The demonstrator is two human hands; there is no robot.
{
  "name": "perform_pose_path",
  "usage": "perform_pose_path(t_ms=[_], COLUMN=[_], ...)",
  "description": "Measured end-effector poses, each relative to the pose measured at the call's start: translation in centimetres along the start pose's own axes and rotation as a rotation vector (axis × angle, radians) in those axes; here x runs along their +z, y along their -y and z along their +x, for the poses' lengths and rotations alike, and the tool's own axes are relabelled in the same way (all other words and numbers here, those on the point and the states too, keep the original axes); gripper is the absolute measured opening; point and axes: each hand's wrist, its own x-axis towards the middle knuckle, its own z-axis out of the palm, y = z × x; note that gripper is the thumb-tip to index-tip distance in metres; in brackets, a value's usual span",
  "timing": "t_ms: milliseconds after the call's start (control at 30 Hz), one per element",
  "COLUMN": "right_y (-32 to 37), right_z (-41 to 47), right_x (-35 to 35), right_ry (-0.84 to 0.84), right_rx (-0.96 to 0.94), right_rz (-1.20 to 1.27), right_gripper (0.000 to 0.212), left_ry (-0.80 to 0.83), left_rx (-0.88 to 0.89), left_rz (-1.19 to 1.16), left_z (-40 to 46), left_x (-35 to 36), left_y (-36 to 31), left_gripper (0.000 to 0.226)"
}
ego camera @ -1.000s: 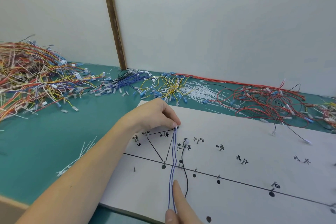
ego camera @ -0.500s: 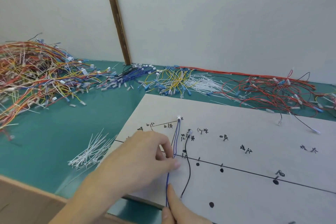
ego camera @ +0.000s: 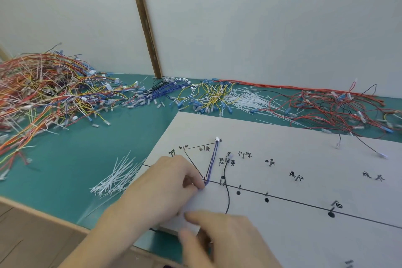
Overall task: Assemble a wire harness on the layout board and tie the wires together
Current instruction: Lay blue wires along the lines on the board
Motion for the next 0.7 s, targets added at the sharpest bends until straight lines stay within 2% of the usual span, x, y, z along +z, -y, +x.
perform_pose_path(t_ms=[100, 167, 300, 433, 533, 700], right_y=[-1.5, -2.3, -2.7, -2.8, -3.2, -3.6], right_z=[0.6, 1.9, 5.1, 7.0, 7.8, 7.9], right_x=[-1.8, -2.7, -3.3, -3.3, -3.2, -2.9], right_ry=[-0.268, -0.340, -0.267, -0.232, -0.257, -0.297], right_rx=[-0.063, -0.088, -0.190, -0.220, -0.248, -0.268], right_rz=[-0.025, -0.171, -0.373, -0.368, -0.340, -0.291], right_gripper=[0.026, 0.025, 0.030, 0.025, 0.023, 0.024], left_ry=[0.025, 0.030, 0.012, 0.003, -0.001, 0.069], left_rx=[0.023, 0.050, 0.077, 0.037, 0.028, 0.139], left_rz=[0.047, 0.091, 0.166, 0.125, 0.075, -0.153], left_z=[0.7, 1.2, 2.2, 3.3, 4.4, 6.5], left_x=[-0.9, -1.3, -1.6, -2.3, -4.1, -6.4], left_y=[0.6, 0.7, 1.0, 2.1, 3.7, 6.1], left_gripper=[0.022, 0.023, 0.024, 0.006, 0.010, 0.011])
